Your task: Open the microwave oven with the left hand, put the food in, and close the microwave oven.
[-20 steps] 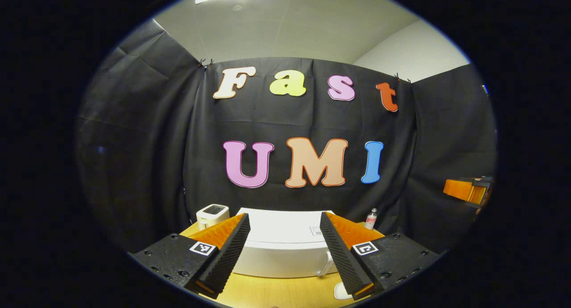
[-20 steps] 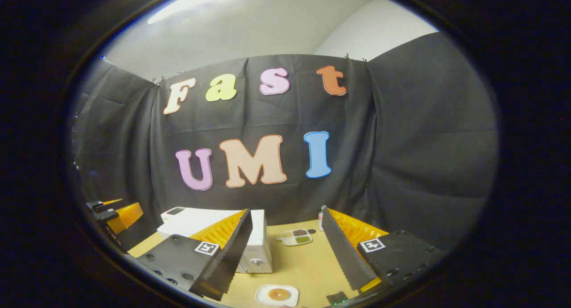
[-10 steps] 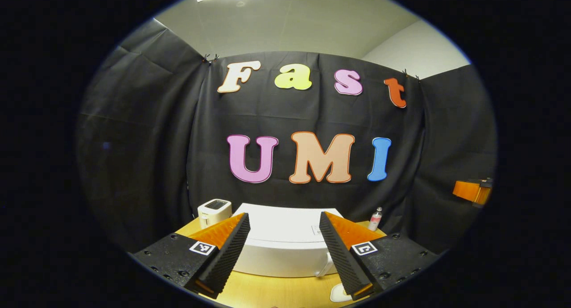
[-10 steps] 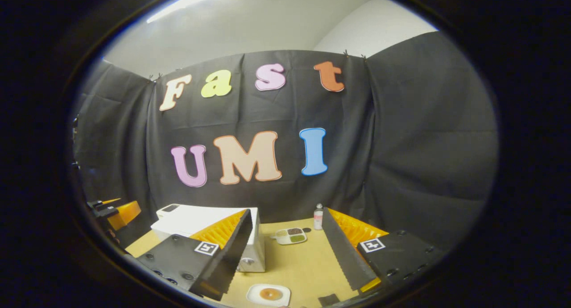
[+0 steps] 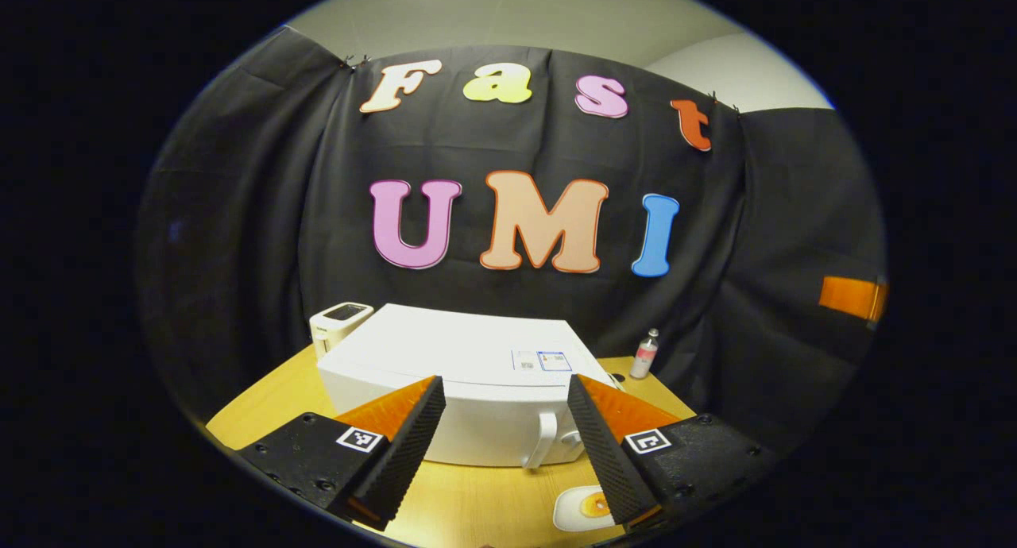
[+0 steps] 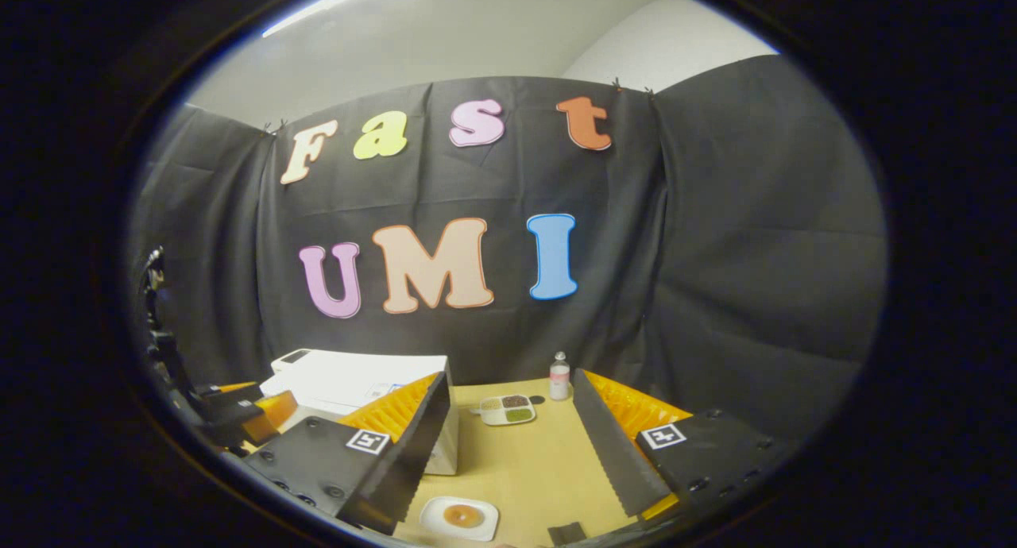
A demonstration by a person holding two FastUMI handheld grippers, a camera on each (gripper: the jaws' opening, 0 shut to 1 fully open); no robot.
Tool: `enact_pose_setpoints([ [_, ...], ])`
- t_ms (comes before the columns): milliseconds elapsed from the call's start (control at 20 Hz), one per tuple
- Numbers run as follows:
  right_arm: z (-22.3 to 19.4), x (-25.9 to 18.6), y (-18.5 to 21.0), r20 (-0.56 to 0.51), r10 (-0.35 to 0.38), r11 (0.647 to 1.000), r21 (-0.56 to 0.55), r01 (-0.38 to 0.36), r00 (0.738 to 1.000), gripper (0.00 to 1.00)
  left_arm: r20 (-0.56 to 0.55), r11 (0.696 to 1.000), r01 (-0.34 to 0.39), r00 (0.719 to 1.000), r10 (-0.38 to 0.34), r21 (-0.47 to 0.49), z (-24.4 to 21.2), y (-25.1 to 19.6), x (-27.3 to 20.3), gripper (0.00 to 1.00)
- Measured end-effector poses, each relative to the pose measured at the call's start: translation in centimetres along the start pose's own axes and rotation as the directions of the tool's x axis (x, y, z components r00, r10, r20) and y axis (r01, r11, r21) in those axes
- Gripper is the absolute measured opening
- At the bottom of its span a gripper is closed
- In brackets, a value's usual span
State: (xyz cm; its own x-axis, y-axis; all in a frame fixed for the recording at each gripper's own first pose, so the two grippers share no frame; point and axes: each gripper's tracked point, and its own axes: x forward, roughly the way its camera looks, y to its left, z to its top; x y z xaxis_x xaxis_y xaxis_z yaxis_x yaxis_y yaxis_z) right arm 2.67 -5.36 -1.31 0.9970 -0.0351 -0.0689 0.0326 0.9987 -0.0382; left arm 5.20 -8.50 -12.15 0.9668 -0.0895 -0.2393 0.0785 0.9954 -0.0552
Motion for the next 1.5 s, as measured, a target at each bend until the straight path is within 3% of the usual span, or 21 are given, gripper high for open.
enact_pose_setpoints([
  [200, -0.9, 0.2, -1.4, -0.026, -0.02, 1.0, -0.014, 0.019, 0.999, 0.98, -0.097, 0.998, 0.031, 0.995, -0.025, 0.055, -5.5, -1.4, 2.5, 0.95],
  [250, -1.0, 0.3, -1.8, -0.031, -0.027, 0.999, -0.019, 0.027, 0.999, 0.92, -0.125, 0.998, 0.032, 0.992, -0.025, 0.06, -7.1, -1.6, 3.1, 0.95],
  [300, -1.2, 0.3, -2.2, -0.035, -0.035, 0.999, -0.021, 0.034, 0.999, 0.92, -0.145, 0.997, 0.033, 0.989, -0.024, 0.064, -8.3, -1.8, 3.7, 0.95],
  [350, -1.5, 0.2, -2.5, -0.042, -0.042, 0.999, -0.019, 0.041, 0.998, 0.98, -0.161, 0.997, 0.033, 0.987, -0.023, 0.063, -9.4, -2.0, 4.2, 0.95],
  [450, -2.1, 0.1, -2.9, -0.057, -0.05, 0.999, -0.005, 0.05, 0.997, 0.98, -0.198, 0.998, 0.034, 0.98, -0.023, 0.052, -11.6, -2.3, 5.4, 0.95],
  [500, -2.3, 0.0, -3.0, -0.063, -0.056, 0.998, -0.001, 0.056, 0.996, 0.92, -0.212, 0.998, 0.033, 0.977, -0.022, 0.049, -12.5, -2.3, 5.8, 0.95],
  [550, -2.5, -0.1, -3.3, -0.066, -0.064, 0.998, 0.001, 0.064, 0.996, 0.92, -0.228, 0.998, 0.033, 0.973, -0.022, 0.046, -13.3, -2.5, 6.3, 0.95],
  [600, -2.6, -0.2, -3.7, -0.067, -0.075, 0.997, 0.0, 0.075, 0.995, 0.98, -0.236, 0.998, 0.032, 0.971, -0.02, 0.047, -14.1, -2.5, 6.9, 0.95],
  [800, -3.4, -0.7, -5.1, -0.082, -0.121, 0.993, -0.023, 0.119, 0.989, 0.98, -0.296, 0.999, 0.043, 0.955, -0.035, 0.022, -17.3, -3.2, 9.1, 0.92],
  [1000, -4.7, -1.0, -5.5, -0.119, -0.134, 0.991, -0.024, 0.132, 0.984, 0.99, -0.327, 0.998, 0.047, 0.944, -0.031, 0.041, -19.4, -3.4, 10.7, 0.82],
  [1050, -5.0, -0.9, -5.0, -0.13, -0.121, 0.993, -0.011, 0.12, 0.984, 0.92, -0.338, 0.998, 0.044, 0.941, -0.025, 0.051, -20.0, -3.2, 11.0, 0.77],
  [1100, -5.4, -0.7, -4.6, -0.143, -0.108, 0.994, 0.0, 0.109, 0.984, 0.92, -0.347, 0.997, 0.04, 0.938, -0.017, 0.059, -20.6, -3.0, 11.3, 0.75],
  [1150, -5.8, -0.5, -4.3, -0.152, -0.096, 0.995, 0.005, 0.098, 0.984, 0.99, -0.358, 0.997, 0.036, 0.934, -0.011, 0.065, -21.1, -2.8, 11.4, 0.71],
  [1250, -6.5, 0.1, -4.1, -0.171, -0.083, 0.996, 0.0, 0.084, 0.982, 0.99, -0.374, 0.997, 0.025, 0.927, 0.005, 0.076, -21.6, -2.5, 11.6, 0.66],
  [1300, -6.6, 0.3, -3.8, -0.177, -0.071, 0.997, -0.001, 0.072, 0.982, 0.92, -0.383, 0.997, 0.021, 0.924, 0.01, 0.079, -21.8, -2.5, 11.8, 0.64],
  [1350, -6.7, 0.5, -3.4, -0.183, -0.06, 0.998, -0.002, 0.061, 0.981, 0.92, -0.387, 0.996, 0.015, 0.922, 0.018, 0.083, -22.0, -2.4, 11.9, 0.59],
  [1400, -6.9, 0.7, -3.2, -0.19, -0.05, 0.999, -0.005, 0.05, 0.981, 0.99, -0.387, 0.996, 0.009, 0.922, 0.025, 0.087, -22.0, -2.3, 12.1, 0.54],
  [1500, -7.3, 1.0, -2.7, -0.201, -0.032, 0.999, -0.011, 0.031, 0.979, 0.99, -0.38, 0.995, 0.009, 0.925, 0.028, 0.095, -22.0, -2.3, 12.8, 0.47],
])
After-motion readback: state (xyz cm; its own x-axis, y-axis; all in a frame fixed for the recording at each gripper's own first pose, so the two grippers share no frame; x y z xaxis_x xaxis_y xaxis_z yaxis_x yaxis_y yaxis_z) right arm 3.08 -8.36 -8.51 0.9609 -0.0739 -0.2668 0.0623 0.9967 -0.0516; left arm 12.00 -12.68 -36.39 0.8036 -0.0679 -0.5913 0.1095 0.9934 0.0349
